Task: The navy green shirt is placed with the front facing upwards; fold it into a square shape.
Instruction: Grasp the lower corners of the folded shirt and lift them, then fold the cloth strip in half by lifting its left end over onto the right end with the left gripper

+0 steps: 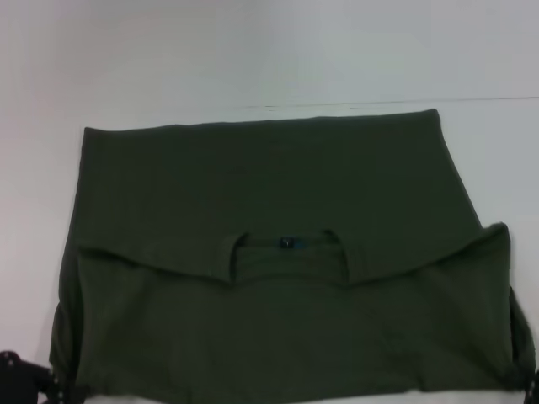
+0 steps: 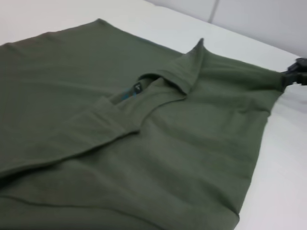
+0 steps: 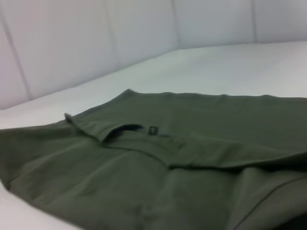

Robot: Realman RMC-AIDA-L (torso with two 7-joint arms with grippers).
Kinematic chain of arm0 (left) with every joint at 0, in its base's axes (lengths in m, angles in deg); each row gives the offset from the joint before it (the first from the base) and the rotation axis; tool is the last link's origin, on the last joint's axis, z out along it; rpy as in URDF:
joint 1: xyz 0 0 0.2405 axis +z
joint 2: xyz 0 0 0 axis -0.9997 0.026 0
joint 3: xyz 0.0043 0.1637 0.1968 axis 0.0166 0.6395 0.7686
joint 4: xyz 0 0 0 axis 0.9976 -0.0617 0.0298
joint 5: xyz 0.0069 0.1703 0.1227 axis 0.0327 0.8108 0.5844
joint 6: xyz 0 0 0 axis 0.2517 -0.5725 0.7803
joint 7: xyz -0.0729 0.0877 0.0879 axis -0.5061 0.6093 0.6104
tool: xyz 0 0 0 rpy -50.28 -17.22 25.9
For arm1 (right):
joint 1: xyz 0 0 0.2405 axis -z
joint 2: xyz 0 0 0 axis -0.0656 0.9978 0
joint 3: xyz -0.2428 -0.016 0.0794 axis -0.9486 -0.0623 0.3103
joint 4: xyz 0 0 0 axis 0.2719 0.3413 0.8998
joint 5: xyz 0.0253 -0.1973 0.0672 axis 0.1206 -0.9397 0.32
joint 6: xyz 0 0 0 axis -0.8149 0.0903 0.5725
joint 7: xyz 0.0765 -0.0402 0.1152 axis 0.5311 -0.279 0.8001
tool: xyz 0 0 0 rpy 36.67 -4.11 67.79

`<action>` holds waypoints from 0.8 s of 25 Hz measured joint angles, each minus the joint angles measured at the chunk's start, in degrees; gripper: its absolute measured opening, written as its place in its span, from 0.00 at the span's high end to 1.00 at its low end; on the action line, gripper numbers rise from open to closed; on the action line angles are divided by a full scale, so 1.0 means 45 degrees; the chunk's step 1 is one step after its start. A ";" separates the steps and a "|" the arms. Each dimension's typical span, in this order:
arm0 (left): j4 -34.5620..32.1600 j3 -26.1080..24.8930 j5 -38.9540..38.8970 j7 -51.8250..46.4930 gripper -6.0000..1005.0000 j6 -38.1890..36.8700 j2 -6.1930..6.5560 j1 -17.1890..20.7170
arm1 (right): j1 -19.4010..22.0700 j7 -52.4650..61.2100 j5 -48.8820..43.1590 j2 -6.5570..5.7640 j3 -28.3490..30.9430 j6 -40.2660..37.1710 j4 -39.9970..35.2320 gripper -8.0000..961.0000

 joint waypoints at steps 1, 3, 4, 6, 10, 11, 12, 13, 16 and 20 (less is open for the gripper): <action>-0.0105 -0.0005 0.0024 0.0110 0.98 -0.0145 -0.0028 0.0074 | 0.0126 -0.0276 -0.0079 -0.0006 0.0042 -0.0083 0.0192 0.94; -0.0355 -0.0011 0.0057 0.0362 0.98 -0.0469 -0.0082 0.0247 | 0.0285 -0.0660 -0.0239 -0.0037 0.0110 -0.0171 0.0525 0.94; -0.0425 -0.0012 0.0066 0.0419 0.98 -0.0557 -0.0085 0.0296 | 0.0342 -0.0753 -0.0380 -0.0038 0.0123 -0.0195 0.0600 0.94; -0.0624 -0.0013 0.0115 0.0484 0.98 -0.0857 -0.0087 0.0438 | 0.0463 -0.0920 -0.0664 -0.0004 0.0163 -0.0315 0.0669 0.94; -0.0846 -0.0140 0.0383 0.0542 0.98 -0.1329 -0.0078 0.0609 | 0.0667 -0.1203 -0.0818 -0.0011 0.0374 -0.0686 0.0966 0.94; -0.0851 -0.0210 0.0468 0.0572 0.98 -0.1360 -0.0073 0.0621 | 0.0669 -0.1230 -0.0818 -0.0036 0.0443 -0.0721 0.0999 0.94; -0.0816 -0.0335 0.0546 0.0581 0.98 -0.1364 -0.0054 0.0610 | 0.0654 -0.1195 -0.0820 -0.0058 0.0498 -0.0751 0.1010 0.94; -0.0750 -0.0489 0.0605 0.0578 0.98 -0.1365 -0.0026 0.0576 | 0.0622 -0.1086 -0.0822 -0.0074 0.0533 -0.0794 0.1006 0.94; -0.0579 -0.1029 0.0640 0.0484 0.98 -0.1378 0.0059 0.0456 | 0.0378 -0.0210 -0.0828 -0.0119 0.0632 -0.1088 0.0719 0.94; -0.0445 -0.2206 0.0459 0.0145 0.97 -0.1422 0.0189 0.0347 | 0.0083 0.1611 -0.0828 -0.0139 0.0856 -0.1677 -0.0150 0.94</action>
